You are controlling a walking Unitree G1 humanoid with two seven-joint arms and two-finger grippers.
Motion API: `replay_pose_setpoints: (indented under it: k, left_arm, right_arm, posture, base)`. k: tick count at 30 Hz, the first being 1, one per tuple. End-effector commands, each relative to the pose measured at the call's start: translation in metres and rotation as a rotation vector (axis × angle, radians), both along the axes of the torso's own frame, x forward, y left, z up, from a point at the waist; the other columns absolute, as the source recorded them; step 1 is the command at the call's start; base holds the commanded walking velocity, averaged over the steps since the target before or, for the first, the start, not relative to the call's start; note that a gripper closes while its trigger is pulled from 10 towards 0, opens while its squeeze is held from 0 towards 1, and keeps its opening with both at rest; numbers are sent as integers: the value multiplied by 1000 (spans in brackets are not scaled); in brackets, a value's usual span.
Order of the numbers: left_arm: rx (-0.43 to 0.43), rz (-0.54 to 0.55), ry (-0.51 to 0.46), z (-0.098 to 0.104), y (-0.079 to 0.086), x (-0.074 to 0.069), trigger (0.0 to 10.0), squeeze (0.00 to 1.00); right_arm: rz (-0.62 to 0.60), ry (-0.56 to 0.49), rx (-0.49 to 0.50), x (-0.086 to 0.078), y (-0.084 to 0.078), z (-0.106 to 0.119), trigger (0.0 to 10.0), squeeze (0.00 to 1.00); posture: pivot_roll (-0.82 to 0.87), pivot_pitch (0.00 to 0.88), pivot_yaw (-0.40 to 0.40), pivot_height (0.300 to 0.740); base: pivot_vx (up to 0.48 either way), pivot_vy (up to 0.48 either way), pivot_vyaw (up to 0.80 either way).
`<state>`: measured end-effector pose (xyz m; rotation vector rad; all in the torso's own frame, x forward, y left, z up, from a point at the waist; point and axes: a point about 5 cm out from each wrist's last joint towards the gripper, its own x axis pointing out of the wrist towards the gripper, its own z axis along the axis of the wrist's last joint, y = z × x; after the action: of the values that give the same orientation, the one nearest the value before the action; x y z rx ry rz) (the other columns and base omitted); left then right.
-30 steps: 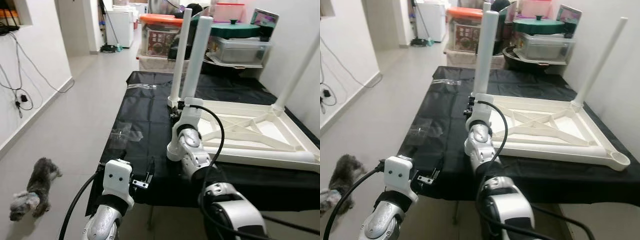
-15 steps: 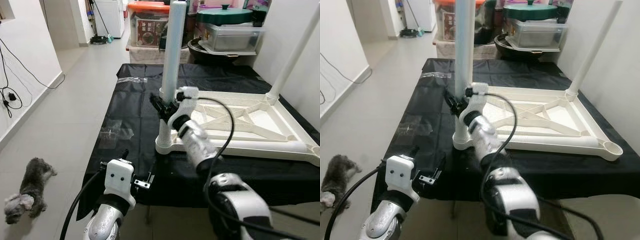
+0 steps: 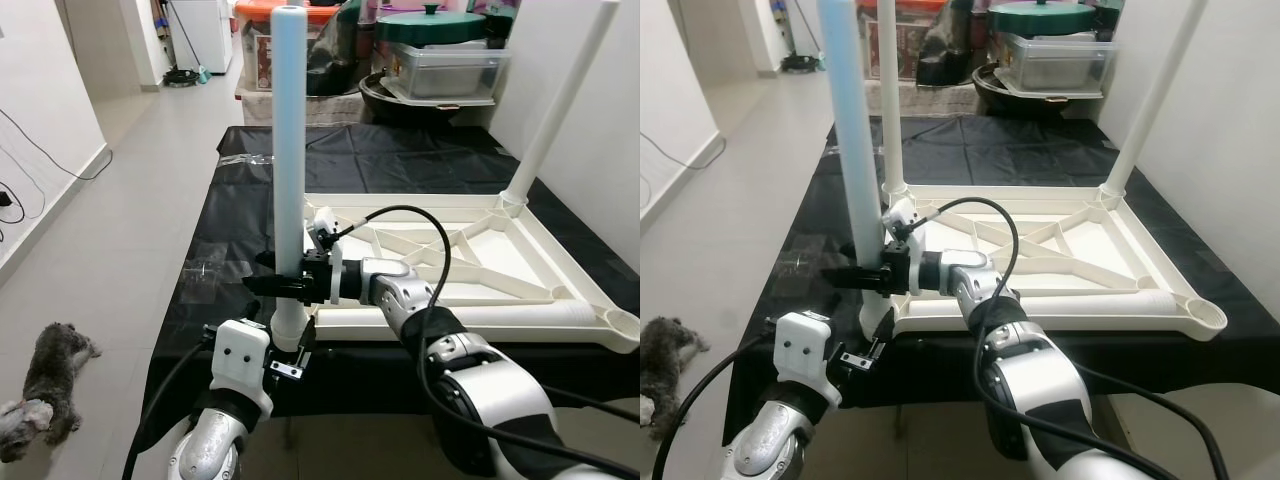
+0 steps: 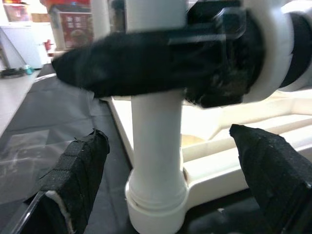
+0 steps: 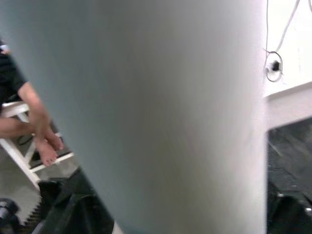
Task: Building children table
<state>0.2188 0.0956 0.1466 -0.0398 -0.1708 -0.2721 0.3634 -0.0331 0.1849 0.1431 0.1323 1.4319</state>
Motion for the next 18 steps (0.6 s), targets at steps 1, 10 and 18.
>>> replay_pose_setpoints:
  k: [1,10,18]
  left_arm:
    - [8,0,1,-1,0,1,10000,0]
    - [5,-3,4,-2,-1,-1,10000,0]
    - [0,-8,9,-3,-3,-1,10000,0]
  right_arm:
    - [54,7,13,-4,11,2,0,0]
    - [-307,-22,50,11,15,3,0,0]
    - [-1138,26,-48,36,-34,-14,0,0]
  posture:
    - [21,0,-44,740]
    - [17,0,-45,740]
    - [12,0,-42,740]
  base:
    - [0,0,0]
    - [0,0,0]
    - [0,0,0]
